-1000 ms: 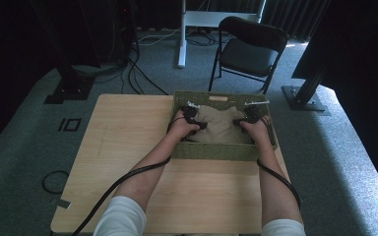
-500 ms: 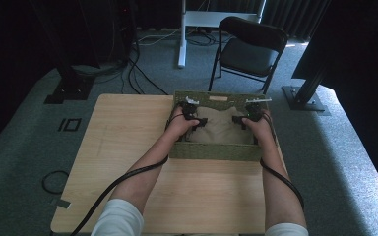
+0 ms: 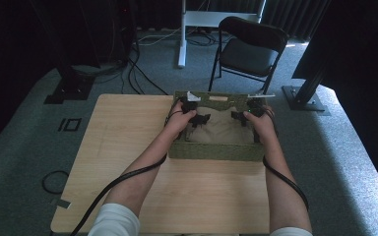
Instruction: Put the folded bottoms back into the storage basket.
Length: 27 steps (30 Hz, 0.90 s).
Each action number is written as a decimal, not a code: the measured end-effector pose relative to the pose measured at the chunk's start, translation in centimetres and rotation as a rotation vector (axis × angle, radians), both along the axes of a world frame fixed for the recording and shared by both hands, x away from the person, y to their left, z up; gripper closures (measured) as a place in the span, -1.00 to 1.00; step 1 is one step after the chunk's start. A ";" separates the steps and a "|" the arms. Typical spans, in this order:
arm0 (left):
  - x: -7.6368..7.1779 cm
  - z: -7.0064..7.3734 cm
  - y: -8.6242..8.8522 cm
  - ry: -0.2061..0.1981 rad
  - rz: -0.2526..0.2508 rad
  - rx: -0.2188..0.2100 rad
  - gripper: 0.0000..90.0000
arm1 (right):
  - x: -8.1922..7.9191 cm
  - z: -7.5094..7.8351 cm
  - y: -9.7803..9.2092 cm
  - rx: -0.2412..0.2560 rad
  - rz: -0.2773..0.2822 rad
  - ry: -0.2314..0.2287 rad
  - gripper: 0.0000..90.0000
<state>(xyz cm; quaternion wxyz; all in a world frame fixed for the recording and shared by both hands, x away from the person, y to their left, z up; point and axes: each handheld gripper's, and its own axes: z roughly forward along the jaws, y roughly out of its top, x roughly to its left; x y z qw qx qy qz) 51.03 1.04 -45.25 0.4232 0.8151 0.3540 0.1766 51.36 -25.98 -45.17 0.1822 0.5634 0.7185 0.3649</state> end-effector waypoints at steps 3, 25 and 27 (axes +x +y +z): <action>-0.8 0.8 -0.1 -0.023 -0.004 -0.018 -0.58 | -0.5 0.4 -0.1 0.000 -0.003 -0.025 -0.67; -6.4 3.6 2.1 -0.041 -0.082 -0.114 -0.58 | -5.5 2.6 0.9 0.020 0.155 -0.137 -0.67; -7.0 3.7 2.2 -0.051 -0.097 -0.116 -0.58 | -6.1 2.7 0.9 0.016 0.179 -0.152 -0.67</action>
